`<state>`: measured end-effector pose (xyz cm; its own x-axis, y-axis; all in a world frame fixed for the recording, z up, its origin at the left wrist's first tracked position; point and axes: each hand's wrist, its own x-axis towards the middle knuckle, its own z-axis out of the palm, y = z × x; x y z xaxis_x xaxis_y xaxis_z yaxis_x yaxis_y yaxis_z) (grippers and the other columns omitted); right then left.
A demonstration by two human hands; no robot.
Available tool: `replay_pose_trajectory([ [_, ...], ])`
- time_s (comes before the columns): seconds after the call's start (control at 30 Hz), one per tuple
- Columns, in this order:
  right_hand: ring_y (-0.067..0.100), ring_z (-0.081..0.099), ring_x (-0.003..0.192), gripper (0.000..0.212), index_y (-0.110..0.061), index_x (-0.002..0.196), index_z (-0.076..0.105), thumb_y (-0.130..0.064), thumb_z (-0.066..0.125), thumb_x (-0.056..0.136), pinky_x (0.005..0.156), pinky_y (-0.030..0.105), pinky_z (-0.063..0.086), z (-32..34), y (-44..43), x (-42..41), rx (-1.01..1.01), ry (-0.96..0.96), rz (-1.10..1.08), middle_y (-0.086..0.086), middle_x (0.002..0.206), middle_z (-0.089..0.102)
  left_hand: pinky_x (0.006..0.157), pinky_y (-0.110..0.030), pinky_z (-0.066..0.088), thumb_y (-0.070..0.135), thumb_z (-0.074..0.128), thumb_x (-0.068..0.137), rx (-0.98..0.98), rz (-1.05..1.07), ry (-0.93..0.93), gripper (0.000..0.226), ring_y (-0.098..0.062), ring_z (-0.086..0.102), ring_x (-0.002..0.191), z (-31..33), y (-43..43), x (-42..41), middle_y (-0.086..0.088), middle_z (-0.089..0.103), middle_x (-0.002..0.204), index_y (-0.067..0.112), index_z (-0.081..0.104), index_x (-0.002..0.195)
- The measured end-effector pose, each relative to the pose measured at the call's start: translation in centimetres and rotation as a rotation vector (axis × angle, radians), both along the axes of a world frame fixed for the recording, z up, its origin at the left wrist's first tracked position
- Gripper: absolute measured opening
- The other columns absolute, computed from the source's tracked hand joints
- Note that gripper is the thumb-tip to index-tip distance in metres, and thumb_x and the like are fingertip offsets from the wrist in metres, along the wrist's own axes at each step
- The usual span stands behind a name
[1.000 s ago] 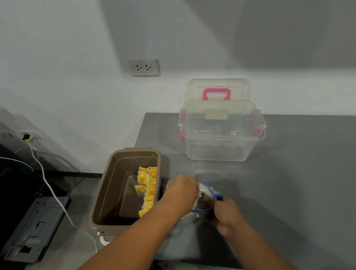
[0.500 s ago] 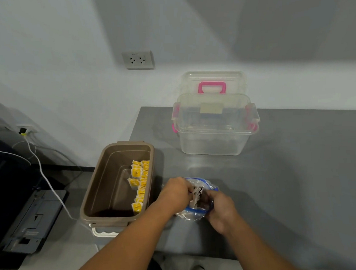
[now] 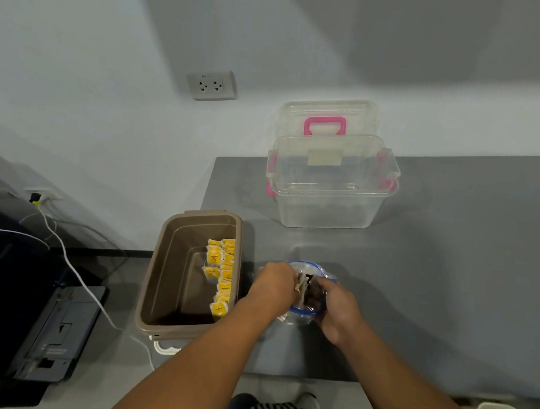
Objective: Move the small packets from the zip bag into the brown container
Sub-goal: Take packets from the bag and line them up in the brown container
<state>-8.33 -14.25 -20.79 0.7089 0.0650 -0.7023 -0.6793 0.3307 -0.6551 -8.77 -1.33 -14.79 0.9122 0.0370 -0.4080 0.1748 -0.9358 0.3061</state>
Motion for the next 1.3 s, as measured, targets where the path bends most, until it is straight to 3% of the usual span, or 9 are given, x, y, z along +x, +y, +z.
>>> replay_pose_trajectory([
  [0.2,0.028,0.073,0.074,0.021,0.001,0.105,0.071,-0.006,0.052,0.097,0.063,0.036,0.058,0.4,0.6,-0.2,0.007,0.027,-0.065,0.016,0.088,0.077,0.085,-0.037,0.054,0.027,0.054,0.093,-0.011,-0.051,-0.189,0.027,-0.029,0.065,0.094,2.3,0.1,0.0,-0.011,0.070,0.101,0.007,0.070,0.100],
  [0.33,0.018,0.065,0.048,0.018,-0.003,0.089,0.065,-0.003,0.050,0.097,0.045,0.027,0.051,1.1,1.2,-0.4,0.029,0.030,-0.114,0.007,0.060,0.069,0.084,-0.035,0.054,0.025,0.059,0.092,-0.121,-0.007,-0.260,0.023,-0.026,0.065,0.094,3.4,1.2,0.3,-0.008,0.071,0.102,0.013,0.071,0.107],
  [0.53,0.037,0.069,0.085,0.021,0.003,0.105,0.066,-0.005,0.047,0.099,0.073,0.044,0.059,2.4,2.8,-0.7,0.018,0.026,-0.178,0.024,0.098,0.071,0.087,-0.029,0.056,0.021,0.069,0.091,-0.255,-0.006,-0.256,0.020,-0.013,0.067,0.092,4.9,3.9,0.3,0.000,0.073,0.102,0.020,0.072,0.110],
  [0.67,0.042,0.065,0.104,0.029,0.010,0.123,0.060,-0.004,0.048,0.100,0.102,0.057,0.050,2.4,3.8,-0.6,0.014,0.033,-0.247,0.030,0.116,0.068,0.073,-0.009,0.049,0.023,0.071,0.091,-0.313,0.005,-0.346,0.011,-0.001,0.064,0.079,7.3,6.5,0.3,0.010,0.070,0.088,0.022,0.075,0.102],
  [0.8,0.039,0.060,0.095,0.032,0.013,0.126,0.054,-0.002,0.050,0.098,0.101,0.059,0.047,2.5,4.3,-0.8,-0.013,0.051,-0.256,0.028,0.104,0.060,0.062,-0.004,0.037,0.028,0.066,0.095,-0.292,-0.004,-0.438,0.012,0.004,0.060,0.072,10.0,10.1,-0.1,0.010,0.071,0.087,0.023,0.075,0.099],
  [0.9,0.039,0.062,0.091,0.024,0.006,0.119,0.058,-0.004,0.051,0.099,0.094,0.061,0.052,2.6,4.6,-0.9,-0.030,0.048,-0.257,0.027,0.100,0.060,0.064,-0.016,0.046,0.033,0.062,0.096,-0.225,0.033,-0.454,0.014,-0.003,0.063,0.074,11.2,13.0,-0.4,0.013,0.069,0.081,0.028,0.075,0.095],
  [0.97,0.037,0.058,0.085,0.019,-0.001,0.114,0.058,-0.004,0.051,0.097,0.084,0.055,0.052,2.5,4.8,-0.8,-0.026,0.046,-0.259,0.025,0.095,0.057,0.069,-0.024,0.050,0.033,0.064,0.095,-0.155,0.011,-0.418,0.014,-0.008,0.064,0.077,11.5,14.8,-0.4,0.011,0.070,0.082,0.027,0.076,0.093],
  [1.13,0.036,0.056,0.087,0.028,0.008,0.122,0.057,-0.004,0.051,0.096,0.088,0.053,0.047,2.3,4.8,-0.9,-0.022,0.050,-0.278,0.025,0.100,0.056,0.057,-0.013,0.043,0.019,0.069,0.092,-0.010,-0.067,-0.202,0.010,0.000,0.059,0.060,9.6,18.0,-0.1,0.017,0.062,0.068,0.021,0.078,0.087],
  [1.3,0.041,0.065,0.098,0.030,0.009,0.126,0.056,-0.003,0.051,0.099,0.099,0.066,0.048,2.1,4.8,-1.2,-0.015,0.038,-0.258,0.031,0.114,0.065,0.082,-0.028,0.055,0.017,0.067,0.091,0.203,-0.231,0.033,0.011,-0.015,0.067,0.089,6.6,18.3,0.8,0.003,0.072,0.095,0.020,0.077,0.093],
])
